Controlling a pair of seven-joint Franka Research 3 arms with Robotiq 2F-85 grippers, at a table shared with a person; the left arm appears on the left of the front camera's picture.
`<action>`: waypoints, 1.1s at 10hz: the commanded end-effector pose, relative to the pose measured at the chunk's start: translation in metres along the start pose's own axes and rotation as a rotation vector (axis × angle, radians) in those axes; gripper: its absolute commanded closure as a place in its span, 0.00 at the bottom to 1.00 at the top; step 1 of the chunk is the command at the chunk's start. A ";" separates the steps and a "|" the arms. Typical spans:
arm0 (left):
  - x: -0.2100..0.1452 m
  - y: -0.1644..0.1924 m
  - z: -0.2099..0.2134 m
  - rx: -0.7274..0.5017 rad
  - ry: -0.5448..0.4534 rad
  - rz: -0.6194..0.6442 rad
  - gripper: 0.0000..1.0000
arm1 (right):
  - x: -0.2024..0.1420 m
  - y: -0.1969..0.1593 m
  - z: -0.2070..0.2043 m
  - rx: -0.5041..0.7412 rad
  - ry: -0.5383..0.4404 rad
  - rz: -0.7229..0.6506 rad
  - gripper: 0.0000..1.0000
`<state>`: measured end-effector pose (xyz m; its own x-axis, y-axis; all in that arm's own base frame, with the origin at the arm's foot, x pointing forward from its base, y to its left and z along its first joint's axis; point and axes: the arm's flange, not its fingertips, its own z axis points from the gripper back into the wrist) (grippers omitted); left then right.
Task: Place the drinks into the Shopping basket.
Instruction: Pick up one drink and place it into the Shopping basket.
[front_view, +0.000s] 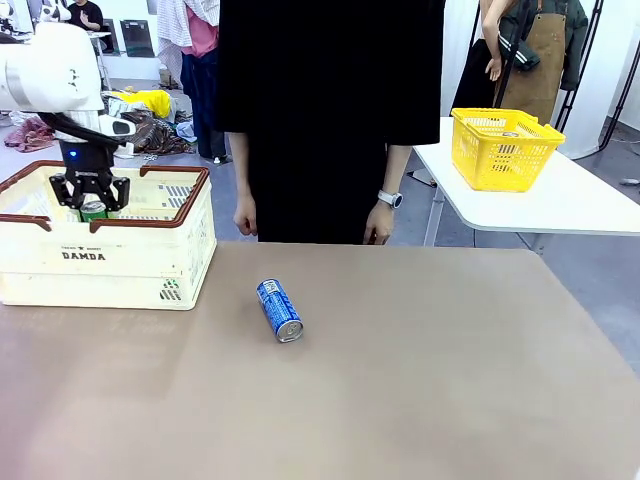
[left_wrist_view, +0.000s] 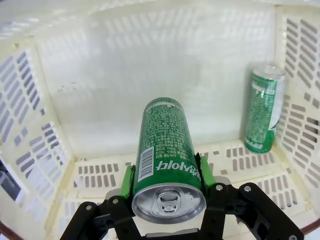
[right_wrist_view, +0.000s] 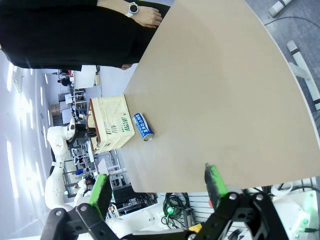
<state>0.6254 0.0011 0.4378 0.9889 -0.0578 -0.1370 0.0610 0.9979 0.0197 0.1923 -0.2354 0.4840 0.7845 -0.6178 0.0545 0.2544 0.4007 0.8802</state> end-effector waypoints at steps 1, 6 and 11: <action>0.001 0.007 -0.007 -0.021 0.027 -0.021 1.00 | 0.001 0.000 0.001 0.014 -0.004 0.023 0.00; 0.011 0.011 -0.016 0.002 0.049 -0.014 0.25 | 0.001 0.000 0.001 0.014 -0.004 0.023 0.00; -0.003 0.015 0.004 -0.031 0.005 -0.026 0.00 | 0.001 0.000 0.001 0.014 -0.004 0.023 0.00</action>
<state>0.6308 0.0093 0.4311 0.9851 -0.0534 -0.1635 0.0568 0.9982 0.0165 0.1923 -0.2354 0.4840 0.7845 -0.6178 0.0544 0.2545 0.4006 0.8802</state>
